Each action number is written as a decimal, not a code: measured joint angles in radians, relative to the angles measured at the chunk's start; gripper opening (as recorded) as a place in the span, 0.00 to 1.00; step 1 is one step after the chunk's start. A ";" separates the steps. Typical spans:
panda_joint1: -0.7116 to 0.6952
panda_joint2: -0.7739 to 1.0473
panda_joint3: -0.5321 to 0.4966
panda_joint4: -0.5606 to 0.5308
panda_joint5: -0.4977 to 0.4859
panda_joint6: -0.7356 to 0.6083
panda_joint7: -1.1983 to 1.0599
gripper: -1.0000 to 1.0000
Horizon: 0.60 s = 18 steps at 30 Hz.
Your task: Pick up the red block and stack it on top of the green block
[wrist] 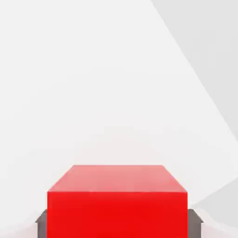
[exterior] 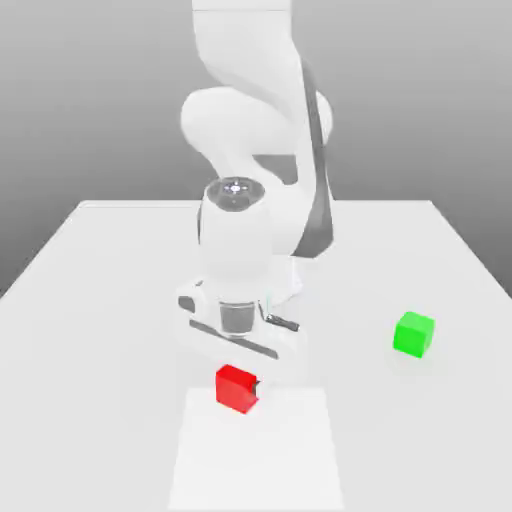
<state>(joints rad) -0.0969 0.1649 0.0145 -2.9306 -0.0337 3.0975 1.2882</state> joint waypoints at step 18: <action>0.195 -0.367 0.093 -0.036 0.134 -0.321 -0.125 0.00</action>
<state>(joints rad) 0.0980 -0.2021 0.1072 -2.9669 0.1005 2.7761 1.1631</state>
